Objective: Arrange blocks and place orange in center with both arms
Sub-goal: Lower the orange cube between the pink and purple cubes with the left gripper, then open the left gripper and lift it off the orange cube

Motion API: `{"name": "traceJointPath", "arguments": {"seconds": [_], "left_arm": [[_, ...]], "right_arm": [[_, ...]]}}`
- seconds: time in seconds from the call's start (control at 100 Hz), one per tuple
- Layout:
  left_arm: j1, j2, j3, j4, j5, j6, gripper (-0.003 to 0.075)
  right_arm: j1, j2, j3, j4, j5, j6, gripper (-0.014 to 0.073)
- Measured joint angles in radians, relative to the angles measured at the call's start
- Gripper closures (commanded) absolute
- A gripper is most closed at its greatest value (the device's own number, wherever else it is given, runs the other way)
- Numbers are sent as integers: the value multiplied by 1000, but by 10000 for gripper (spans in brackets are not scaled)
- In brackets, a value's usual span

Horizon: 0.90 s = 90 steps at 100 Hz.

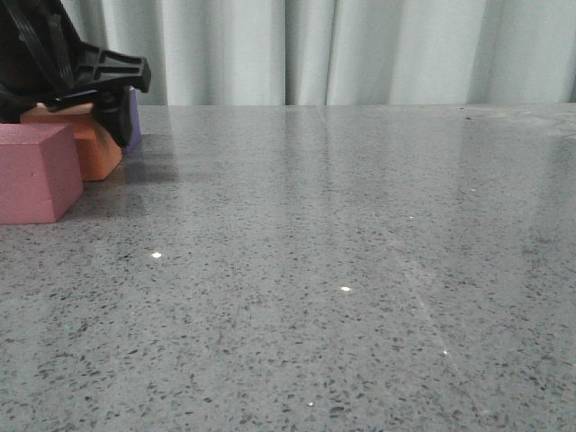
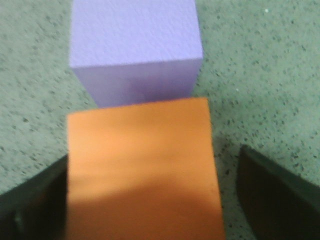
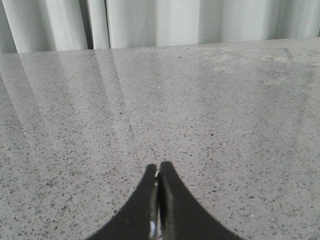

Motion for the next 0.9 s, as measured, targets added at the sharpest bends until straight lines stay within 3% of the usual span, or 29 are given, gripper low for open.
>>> {"name": "traceJointPath", "arguments": {"seconds": [0.29, 0.64, 0.78, 0.9], "left_arm": [[0, -26, 0, -14, 16, 2, 68], [0, -212, -40, -16, 116, 51, 78], [0, -335, -40, -16, 169, 85, 150], [0, -453, -26, -16, 188, 104, 261]], "right_arm": [[0, 0, 0, 0, 0, 0, 653], [0, 0, 0, 0, 0, 0, 653], [0, 0, 0, 0, 0, 0, 653], [0, 0, 0, 0, 0, 0, 653]]}}
